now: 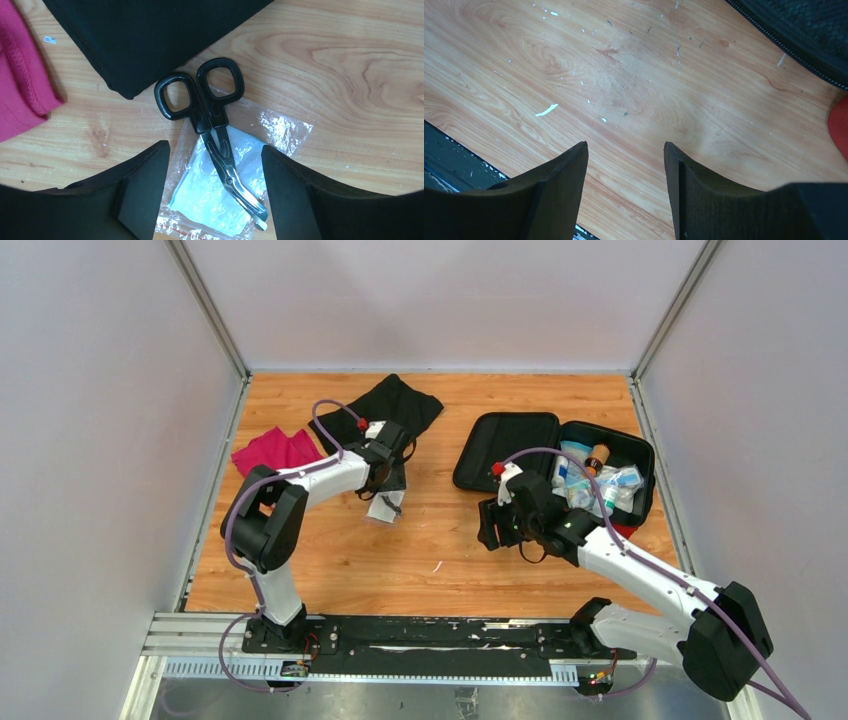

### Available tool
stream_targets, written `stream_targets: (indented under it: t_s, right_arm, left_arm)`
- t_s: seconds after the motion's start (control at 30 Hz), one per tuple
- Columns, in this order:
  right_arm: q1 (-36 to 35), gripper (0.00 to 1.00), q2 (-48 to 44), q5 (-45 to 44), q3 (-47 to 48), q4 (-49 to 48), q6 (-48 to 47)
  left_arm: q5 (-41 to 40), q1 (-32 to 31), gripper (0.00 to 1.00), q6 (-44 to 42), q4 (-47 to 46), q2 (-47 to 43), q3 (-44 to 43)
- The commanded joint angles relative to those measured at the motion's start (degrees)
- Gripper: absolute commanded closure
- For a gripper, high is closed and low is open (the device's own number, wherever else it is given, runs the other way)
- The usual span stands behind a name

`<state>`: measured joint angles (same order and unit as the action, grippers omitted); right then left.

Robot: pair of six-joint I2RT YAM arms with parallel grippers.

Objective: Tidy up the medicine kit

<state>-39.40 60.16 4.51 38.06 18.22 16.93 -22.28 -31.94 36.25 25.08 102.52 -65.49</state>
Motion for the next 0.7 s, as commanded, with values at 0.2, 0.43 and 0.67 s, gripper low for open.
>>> stream_targets:
  t_s: [0.2, 0.43, 0.67]
  right_arm:
    - [-0.91, 0.38, -0.99, 0.22, -1.15, 0.06, 0.33]
    - [-0.92, 0.38, -1.14, 0.17, -1.33, 0.13, 0.53]
    - [-0.92, 0.38, -1.37, 0.24, -1.24, 0.61, 0.97]
  left_arm:
    - [-3.09, -0.06, 0.40, 1.99, 0.34, 2.09, -1.69]
    - [-2.02, 0.35, 0.50, 2.00, -0.73, 3.36, -0.31]
    - [-0.58, 1.27, 0.61, 1.86, -2.24, 4.94, 1.22]
